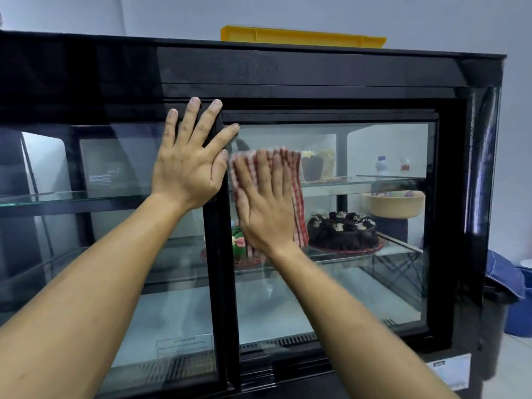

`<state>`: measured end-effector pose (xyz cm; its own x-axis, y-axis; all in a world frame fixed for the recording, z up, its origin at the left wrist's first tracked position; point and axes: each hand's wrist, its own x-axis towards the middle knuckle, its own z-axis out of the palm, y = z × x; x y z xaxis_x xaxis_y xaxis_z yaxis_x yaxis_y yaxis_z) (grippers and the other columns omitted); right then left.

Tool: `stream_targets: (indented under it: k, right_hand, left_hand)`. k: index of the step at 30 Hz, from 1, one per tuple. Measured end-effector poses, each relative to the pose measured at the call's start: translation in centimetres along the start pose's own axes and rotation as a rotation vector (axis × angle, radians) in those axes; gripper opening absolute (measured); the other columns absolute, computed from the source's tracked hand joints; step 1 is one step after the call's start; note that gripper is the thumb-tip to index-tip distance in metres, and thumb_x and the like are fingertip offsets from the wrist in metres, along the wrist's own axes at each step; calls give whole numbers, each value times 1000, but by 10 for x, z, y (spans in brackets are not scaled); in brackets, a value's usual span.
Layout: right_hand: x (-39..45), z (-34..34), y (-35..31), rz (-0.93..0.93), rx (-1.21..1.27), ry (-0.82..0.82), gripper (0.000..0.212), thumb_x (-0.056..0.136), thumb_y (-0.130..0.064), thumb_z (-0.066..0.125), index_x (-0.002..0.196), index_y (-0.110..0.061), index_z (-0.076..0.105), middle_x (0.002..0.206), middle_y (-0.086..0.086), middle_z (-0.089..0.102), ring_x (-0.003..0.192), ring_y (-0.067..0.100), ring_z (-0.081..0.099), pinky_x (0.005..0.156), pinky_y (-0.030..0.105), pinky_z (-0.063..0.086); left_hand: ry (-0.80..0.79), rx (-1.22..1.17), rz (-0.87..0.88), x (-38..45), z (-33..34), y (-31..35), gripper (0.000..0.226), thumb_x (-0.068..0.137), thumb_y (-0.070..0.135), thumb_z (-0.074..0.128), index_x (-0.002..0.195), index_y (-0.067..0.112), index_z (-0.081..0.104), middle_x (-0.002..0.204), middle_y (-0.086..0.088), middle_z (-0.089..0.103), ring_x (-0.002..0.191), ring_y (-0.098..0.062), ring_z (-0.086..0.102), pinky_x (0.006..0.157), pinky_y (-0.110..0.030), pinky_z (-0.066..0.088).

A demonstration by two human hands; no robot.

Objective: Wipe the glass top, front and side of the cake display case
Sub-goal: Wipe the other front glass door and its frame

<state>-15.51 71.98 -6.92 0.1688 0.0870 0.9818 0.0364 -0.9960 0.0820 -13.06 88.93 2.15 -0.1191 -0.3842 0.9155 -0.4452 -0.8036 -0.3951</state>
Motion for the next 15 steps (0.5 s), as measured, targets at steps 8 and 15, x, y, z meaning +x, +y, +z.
stream_targets:
  k: [8,15]
  right_hand:
    - [-227,27,-35,116,47,-139,59,110,-43,28,166,-29,15,174,8,4,159,36,9,130,49,2]
    - [-54,10,-7,38,44,1,56,109,-37,41,163,-25,30,170,15,18,158,39,16,129,54,13]
  left_hand:
    - [22,0,-3,-1,2,-1,49,106,35,41,154,29,50,172,-7,25,160,-35,15,128,-60,11]
    - [8,-6,-3,-1,2,-1,51,106,37,38,155,28,49,172,-7,23,161,-34,13,127,-60,11]
